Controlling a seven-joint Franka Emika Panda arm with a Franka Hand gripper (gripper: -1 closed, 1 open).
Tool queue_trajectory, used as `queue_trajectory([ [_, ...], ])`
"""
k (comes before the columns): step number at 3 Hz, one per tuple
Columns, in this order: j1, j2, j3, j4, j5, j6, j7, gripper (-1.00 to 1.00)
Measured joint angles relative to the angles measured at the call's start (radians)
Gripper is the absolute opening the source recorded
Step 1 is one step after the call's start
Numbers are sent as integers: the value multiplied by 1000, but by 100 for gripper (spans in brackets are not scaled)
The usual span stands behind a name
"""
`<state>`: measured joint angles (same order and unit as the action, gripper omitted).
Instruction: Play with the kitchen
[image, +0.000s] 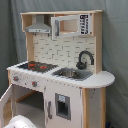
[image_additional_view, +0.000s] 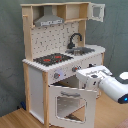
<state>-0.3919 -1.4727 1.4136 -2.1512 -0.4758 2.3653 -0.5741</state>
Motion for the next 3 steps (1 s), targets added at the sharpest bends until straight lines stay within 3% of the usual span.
queue_trajectory([
  [3, 51, 7, -64, -172, 1, 247, -15, 100],
])
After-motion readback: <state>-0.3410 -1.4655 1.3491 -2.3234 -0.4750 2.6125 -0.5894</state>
